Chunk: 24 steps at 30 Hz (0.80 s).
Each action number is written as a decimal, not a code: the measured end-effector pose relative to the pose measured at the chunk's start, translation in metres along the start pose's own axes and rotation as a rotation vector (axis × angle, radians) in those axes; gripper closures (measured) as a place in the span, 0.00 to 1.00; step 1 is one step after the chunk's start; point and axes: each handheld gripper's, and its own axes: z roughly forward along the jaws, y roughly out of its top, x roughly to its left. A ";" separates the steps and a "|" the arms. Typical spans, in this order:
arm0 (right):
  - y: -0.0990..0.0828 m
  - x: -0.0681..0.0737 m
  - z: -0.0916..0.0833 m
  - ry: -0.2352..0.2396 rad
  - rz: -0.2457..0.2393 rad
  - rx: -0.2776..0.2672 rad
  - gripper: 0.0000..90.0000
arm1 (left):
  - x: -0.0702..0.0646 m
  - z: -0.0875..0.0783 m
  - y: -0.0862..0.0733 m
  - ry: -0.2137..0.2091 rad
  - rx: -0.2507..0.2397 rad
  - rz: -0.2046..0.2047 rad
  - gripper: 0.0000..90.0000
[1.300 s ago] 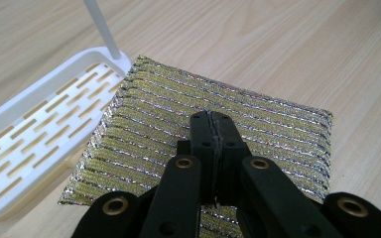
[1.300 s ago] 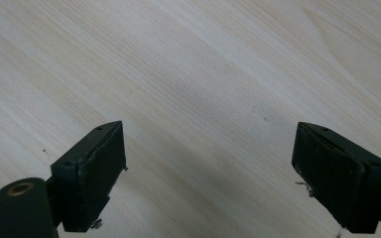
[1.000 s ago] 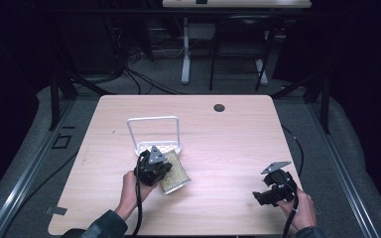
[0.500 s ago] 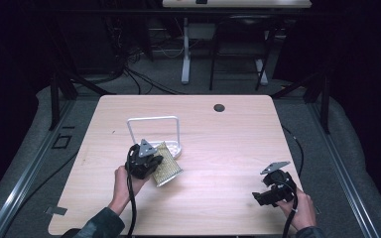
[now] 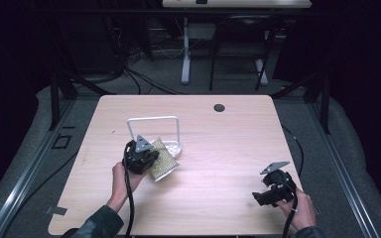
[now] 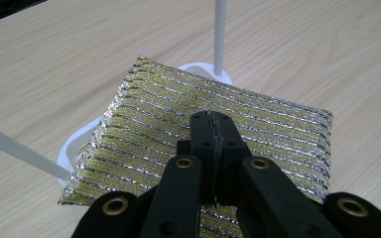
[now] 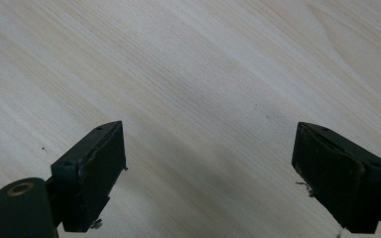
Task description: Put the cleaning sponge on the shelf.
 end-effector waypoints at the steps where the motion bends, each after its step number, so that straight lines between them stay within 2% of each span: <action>1: 0.000 0.000 0.000 0.002 0.002 0.000 0.15 | 0.002 0.000 0.000 0.004 -0.006 -0.009 0.99; 5: 0.000 0.001 0.001 0.005 0.000 0.001 0.15 | 0.009 -0.003 0.001 0.031 -0.036 -0.033 1.00; 13: 0.000 0.000 0.002 0.003 0.006 0.008 0.15 | 0.017 0.004 0.002 0.059 -0.047 -0.058 1.00; 24: 0.000 0.000 0.002 0.005 0.007 0.014 0.15 | 0.025 0.014 0.006 0.065 -0.052 -0.078 1.00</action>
